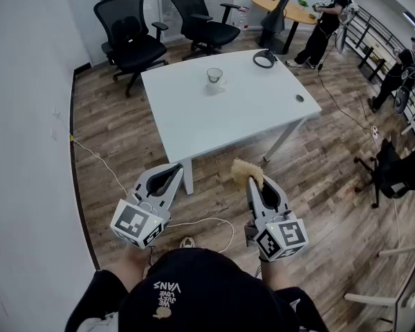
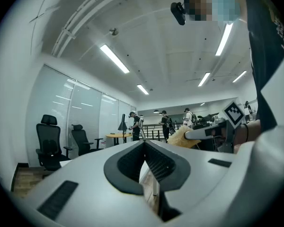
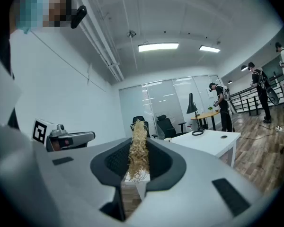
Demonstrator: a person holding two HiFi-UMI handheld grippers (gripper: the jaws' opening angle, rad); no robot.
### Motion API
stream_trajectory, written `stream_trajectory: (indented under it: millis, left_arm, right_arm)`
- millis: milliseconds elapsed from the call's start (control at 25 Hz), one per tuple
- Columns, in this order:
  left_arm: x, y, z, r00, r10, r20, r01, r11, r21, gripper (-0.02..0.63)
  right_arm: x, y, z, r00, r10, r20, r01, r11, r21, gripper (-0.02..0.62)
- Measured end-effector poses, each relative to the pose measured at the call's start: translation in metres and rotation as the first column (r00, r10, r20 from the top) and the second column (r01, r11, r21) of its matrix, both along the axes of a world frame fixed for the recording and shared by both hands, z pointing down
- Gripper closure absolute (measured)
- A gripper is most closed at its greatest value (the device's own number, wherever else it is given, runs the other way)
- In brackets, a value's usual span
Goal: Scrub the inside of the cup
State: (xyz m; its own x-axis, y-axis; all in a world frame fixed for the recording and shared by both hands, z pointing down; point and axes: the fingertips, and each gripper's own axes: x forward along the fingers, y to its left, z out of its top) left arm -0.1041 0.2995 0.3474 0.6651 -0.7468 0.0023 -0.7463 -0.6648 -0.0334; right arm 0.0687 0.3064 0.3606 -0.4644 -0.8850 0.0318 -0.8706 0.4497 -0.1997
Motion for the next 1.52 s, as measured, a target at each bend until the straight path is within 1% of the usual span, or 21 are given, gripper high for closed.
stream_trajectory:
  millis: [360, 520, 800, 1040, 1240, 1520]
  left_arm:
    - [-0.011, -0.016, 0.000, 1.000, 0.030, 0.002, -0.030, 1.000, -0.006, 0.595]
    - [-0.018, -0.024, 0.002, 0.999, 0.052, -0.002, -0.052, 0.999, -0.005, 0.595]
    - [-0.028, -0.038, 0.012, 0.995, 0.100, -0.006, -0.100, 0.995, -0.020, 0.595]
    - [-0.025, -0.058, 0.031, 0.994, 0.106, -0.003, -0.107, 0.994, -0.039, 0.595]
    - [-0.016, -0.080, 0.037, 0.996, 0.091, -0.010, -0.091, 0.994, -0.059, 0.595]
    - [0.014, -0.114, 0.029, 0.998, 0.069, -0.005, -0.069, 0.996, -0.055, 0.595]
  right_arm:
    - [-0.014, -0.013, -0.001, 1.000, 0.018, 0.001, -0.018, 1.000, -0.002, 0.515]
    - [-0.023, -0.019, -0.002, 0.999, 0.021, 0.041, -0.021, 1.000, 0.005, 0.514]
    - [-0.032, -0.025, 0.004, 0.996, 0.077, 0.045, -0.077, 0.997, -0.004, 0.514]
    - [-0.025, -0.041, 0.020, 0.993, 0.111, 0.033, -0.111, 0.994, -0.013, 0.515]
    - [-0.016, -0.067, 0.026, 0.995, 0.096, 0.035, -0.095, 0.995, -0.026, 0.514]
    - [0.001, -0.113, 0.021, 0.999, 0.020, 0.040, -0.019, 0.999, -0.035, 0.514]
